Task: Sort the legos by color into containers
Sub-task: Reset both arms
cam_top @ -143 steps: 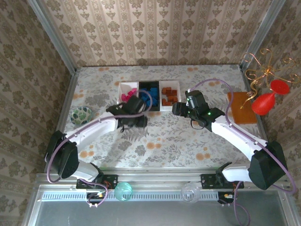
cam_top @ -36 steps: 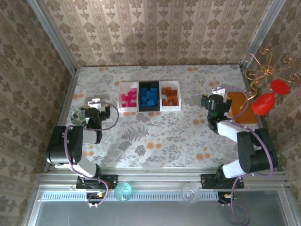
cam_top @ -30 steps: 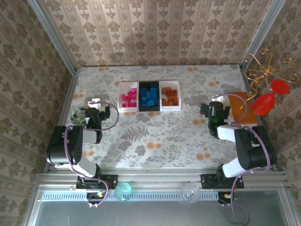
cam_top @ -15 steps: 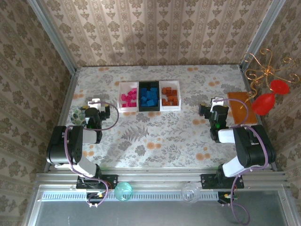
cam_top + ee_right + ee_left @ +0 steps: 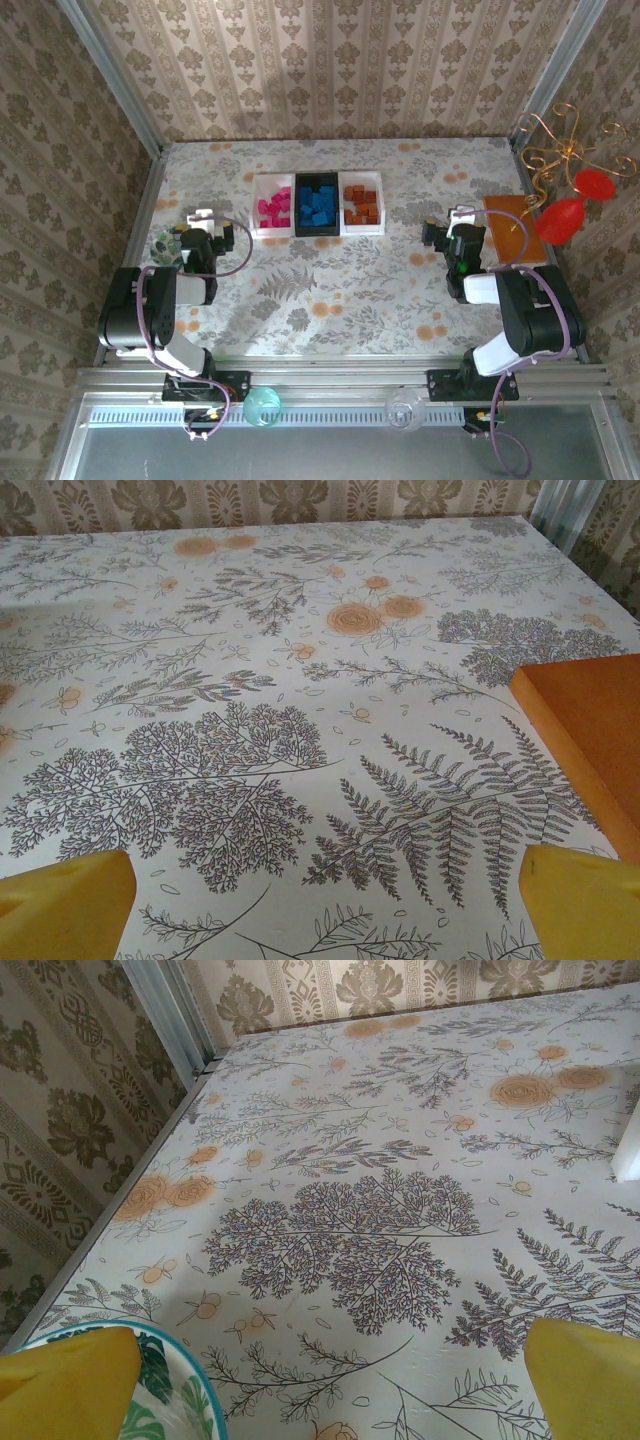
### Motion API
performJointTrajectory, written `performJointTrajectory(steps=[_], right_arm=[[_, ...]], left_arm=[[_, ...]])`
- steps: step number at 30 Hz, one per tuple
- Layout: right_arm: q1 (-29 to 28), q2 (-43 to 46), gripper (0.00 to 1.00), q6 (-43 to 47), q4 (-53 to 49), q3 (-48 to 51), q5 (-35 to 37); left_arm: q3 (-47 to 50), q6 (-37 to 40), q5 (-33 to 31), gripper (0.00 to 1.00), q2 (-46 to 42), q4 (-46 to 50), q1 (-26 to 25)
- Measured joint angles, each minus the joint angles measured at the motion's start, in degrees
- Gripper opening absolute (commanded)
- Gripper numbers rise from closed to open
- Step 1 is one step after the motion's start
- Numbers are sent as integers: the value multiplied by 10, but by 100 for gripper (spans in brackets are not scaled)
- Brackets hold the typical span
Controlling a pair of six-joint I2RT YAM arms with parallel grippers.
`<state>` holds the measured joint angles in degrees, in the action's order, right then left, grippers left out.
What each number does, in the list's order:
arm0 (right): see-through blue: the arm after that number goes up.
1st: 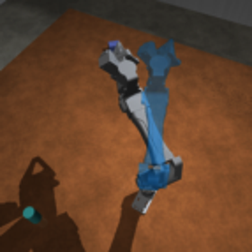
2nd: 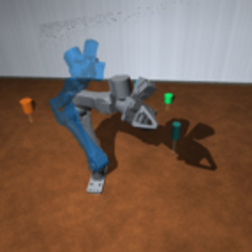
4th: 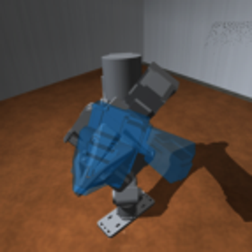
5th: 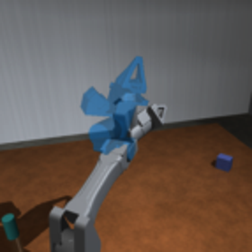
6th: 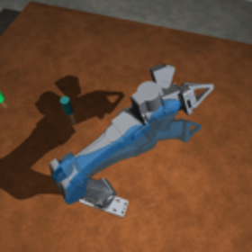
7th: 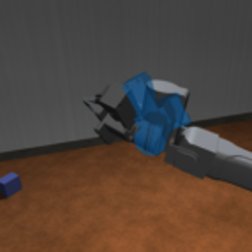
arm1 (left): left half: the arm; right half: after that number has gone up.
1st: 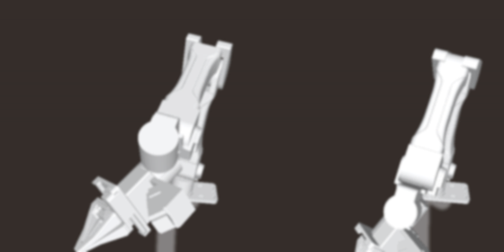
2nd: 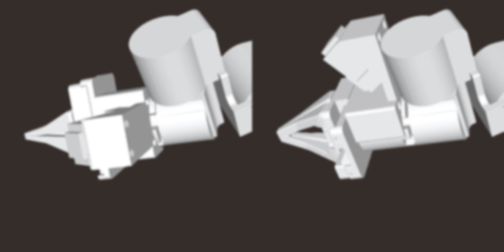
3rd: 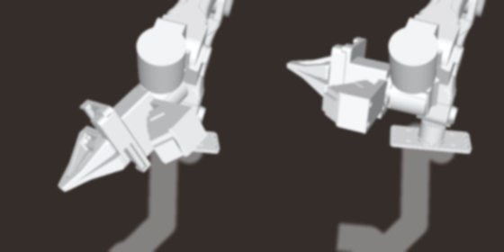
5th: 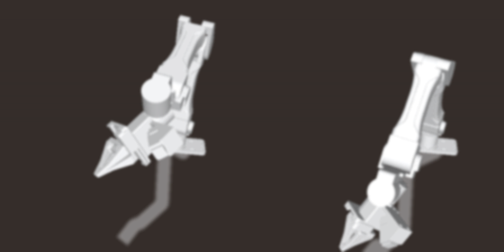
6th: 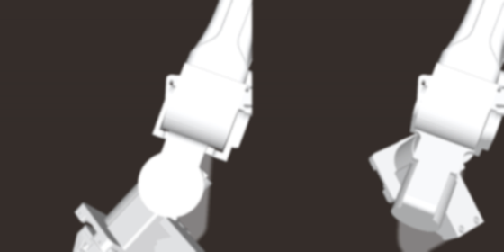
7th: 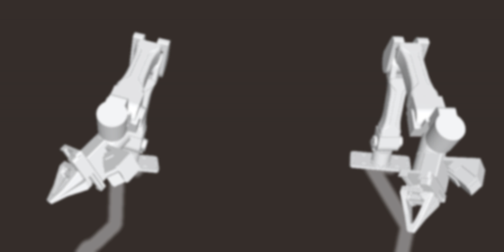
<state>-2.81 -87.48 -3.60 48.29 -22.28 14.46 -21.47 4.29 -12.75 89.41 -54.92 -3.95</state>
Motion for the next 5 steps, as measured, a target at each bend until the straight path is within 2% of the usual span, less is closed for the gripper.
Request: performJointTrajectory(steps=[5], right_arm=[[0,0,100,0,0,0,0]], left_arm=[[0,0,0,100,0,0,0]])
